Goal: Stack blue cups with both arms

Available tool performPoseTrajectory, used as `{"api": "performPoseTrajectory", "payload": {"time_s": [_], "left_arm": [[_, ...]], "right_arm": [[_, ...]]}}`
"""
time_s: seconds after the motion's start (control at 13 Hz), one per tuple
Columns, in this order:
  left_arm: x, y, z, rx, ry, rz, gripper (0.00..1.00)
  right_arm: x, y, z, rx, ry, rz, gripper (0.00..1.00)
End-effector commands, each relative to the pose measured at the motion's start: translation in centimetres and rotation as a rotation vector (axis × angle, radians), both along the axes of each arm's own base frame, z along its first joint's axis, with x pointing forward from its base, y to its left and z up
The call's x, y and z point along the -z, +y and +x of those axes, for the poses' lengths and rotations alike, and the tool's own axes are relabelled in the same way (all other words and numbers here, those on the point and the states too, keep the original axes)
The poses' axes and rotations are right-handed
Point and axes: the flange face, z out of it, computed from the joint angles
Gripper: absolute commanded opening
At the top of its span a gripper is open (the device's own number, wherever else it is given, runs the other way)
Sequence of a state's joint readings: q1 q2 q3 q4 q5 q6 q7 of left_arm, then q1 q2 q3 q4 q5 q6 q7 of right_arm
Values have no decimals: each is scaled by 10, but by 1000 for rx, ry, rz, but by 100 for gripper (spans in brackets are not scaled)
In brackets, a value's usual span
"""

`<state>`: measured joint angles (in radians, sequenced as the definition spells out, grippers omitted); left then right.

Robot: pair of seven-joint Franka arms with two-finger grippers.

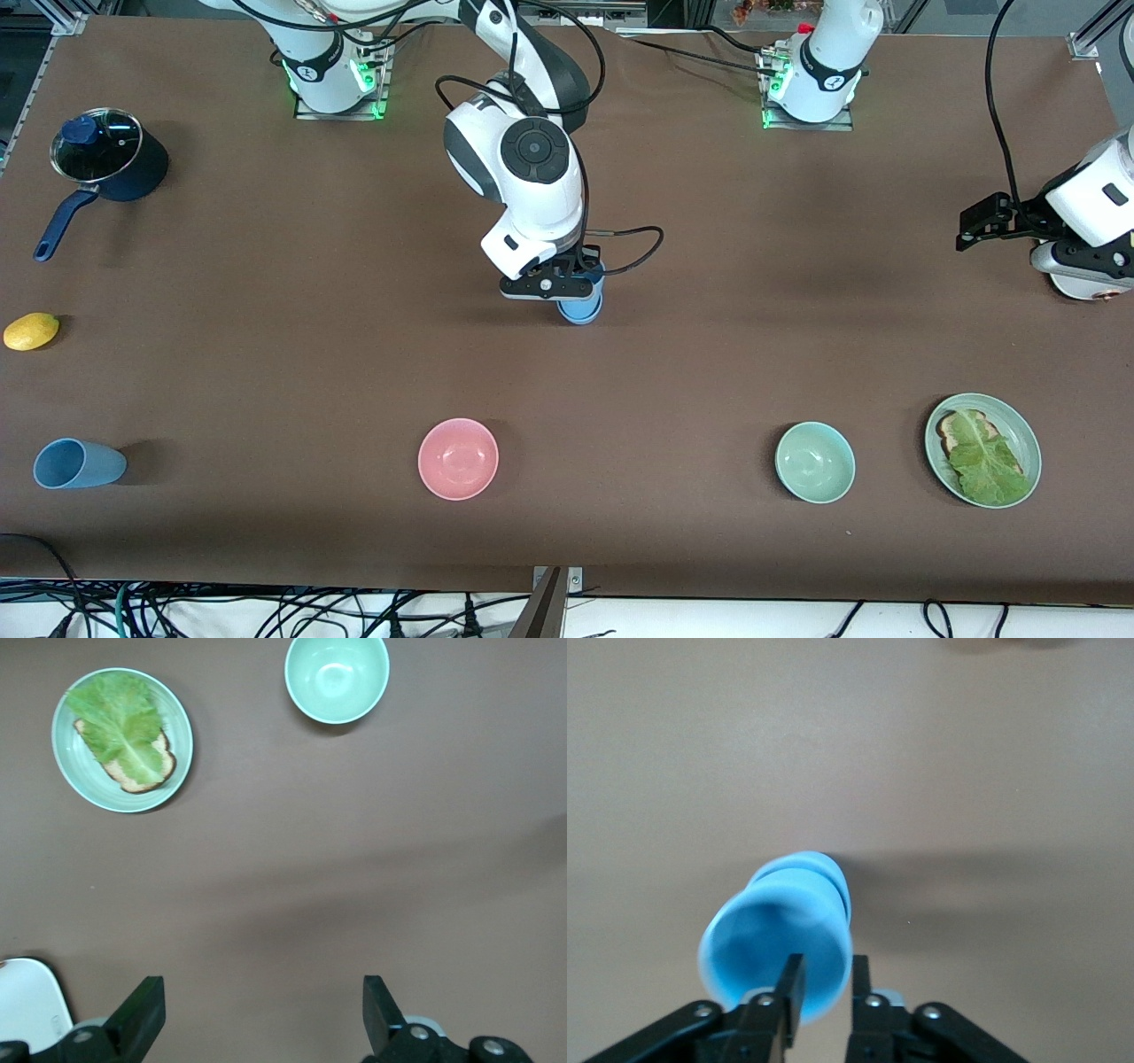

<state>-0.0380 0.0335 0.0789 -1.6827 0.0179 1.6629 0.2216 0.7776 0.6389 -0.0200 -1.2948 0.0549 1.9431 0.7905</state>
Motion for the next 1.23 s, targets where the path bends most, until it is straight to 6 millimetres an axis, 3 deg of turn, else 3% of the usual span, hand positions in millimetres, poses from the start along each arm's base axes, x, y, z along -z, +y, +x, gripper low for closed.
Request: {"api": "performPoseTrajectory", "payload": {"time_s": [0.0, 0.23, 0.31, 0.46, 0.61, 0.84, 1.15], "left_arm": [[-15, 2, -9, 19, -31, 35, 99], [-23, 4, -9, 21, -46, 41, 99], [-25, 5, -9, 20, -49, 40, 99], [-27, 5, -10, 16, -50, 26, 99], [-28, 5, -10, 16, -49, 25, 99], [-34, 3, -13, 19, -62, 0, 99], [-46, 4, -11, -13, -88, -29, 99]], "right_arm": [[-10, -3, 1, 21, -19, 6, 91], [-27, -10, 5, 16, -27, 16, 94], [-41, -24, 11, 32, -27, 22, 100], [-68, -53, 19, 67, -24, 28, 100], [-102, -98, 28, 57, -27, 29, 100], [-157, -185, 39, -32, 10, 9, 100], [-212, -297, 33, -66, 61, -7, 100]]}}
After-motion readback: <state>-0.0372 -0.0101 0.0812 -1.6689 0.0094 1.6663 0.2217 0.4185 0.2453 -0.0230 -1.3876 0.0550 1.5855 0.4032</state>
